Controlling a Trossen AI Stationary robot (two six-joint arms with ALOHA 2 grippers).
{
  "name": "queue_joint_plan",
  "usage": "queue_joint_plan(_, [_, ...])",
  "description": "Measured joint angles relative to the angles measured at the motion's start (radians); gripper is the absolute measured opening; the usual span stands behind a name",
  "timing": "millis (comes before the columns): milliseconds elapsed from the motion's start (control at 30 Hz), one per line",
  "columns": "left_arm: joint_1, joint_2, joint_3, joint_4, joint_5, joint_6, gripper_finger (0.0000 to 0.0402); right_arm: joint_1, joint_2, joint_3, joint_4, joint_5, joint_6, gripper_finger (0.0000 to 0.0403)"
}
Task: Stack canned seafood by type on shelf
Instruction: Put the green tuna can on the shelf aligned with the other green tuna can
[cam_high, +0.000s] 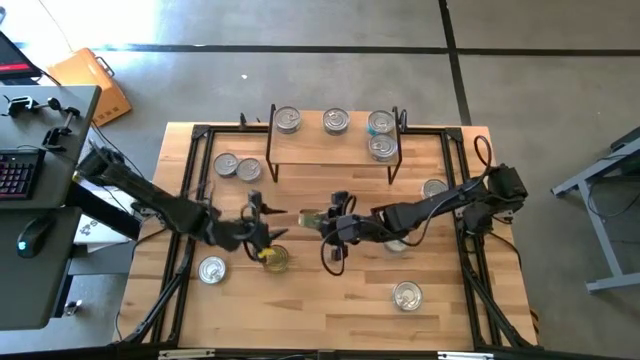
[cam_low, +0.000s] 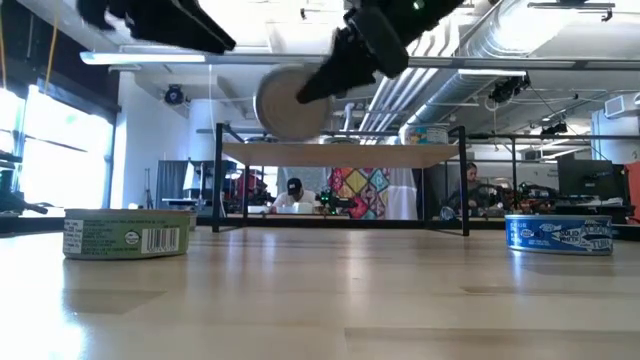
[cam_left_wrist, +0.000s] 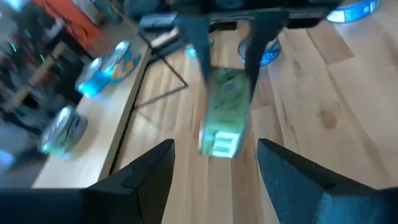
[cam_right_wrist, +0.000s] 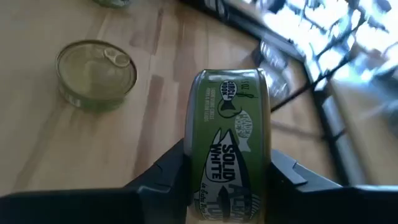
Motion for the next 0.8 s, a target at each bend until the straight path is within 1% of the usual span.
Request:
queue_joint_plan(100, [-0.011, 0.088, -0.040, 0.178, -0.020, 0.116, 0.0220, 0.000, 0.000, -0.019, -0.016, -0.009, 0.139, 0.0119])
queue_joint_plan(200, [0.001, 0.191, -0.045, 0.329, -0.022, 0.217, 0.0220, 0.002, 0.000, -0.036, -0.019, -0.026, 0.237, 0.0119])
queue_joint_plan(333, [0.035, 0.313, -0.045, 0.542, -0.022, 0.286, 0.0220, 0.010, 0.000, -0.045, -0.026, -0.047, 0.285, 0.0119])
queue_joint_plan(400, [0.055, 0.355, -0.045, 0.606, -0.016, 0.299, 0.0220, 0.015, 0.000, -0.045, -0.022, -0.045, 0.284, 0.0119])
queue_joint_plan(500, [0.085, 0.384, -0.038, 0.611, 0.022, 0.269, 0.0220, 0.020, 0.000, -0.045, -0.020, -0.047, 0.272, 0.0119])
queue_joint_plan(633, [0.129, 0.387, -0.038, 0.598, 0.156, 0.172, 0.0213, 0.022, 0.000, -0.046, -0.015, -0.050, 0.273, 0.0119])
queue_joint_plan(733, [0.154, 0.387, -0.038, 0.578, 0.217, 0.115, 0.0192, 0.022, 0.000, -0.046, -0.015, -0.052, 0.271, 0.0119])
queue_joint_plan(800, [0.165, 0.387, -0.038, 0.566, 0.249, 0.096, 0.0169, 0.022, 0.000, -0.046, -0.015, -0.054, 0.270, 0.0119])
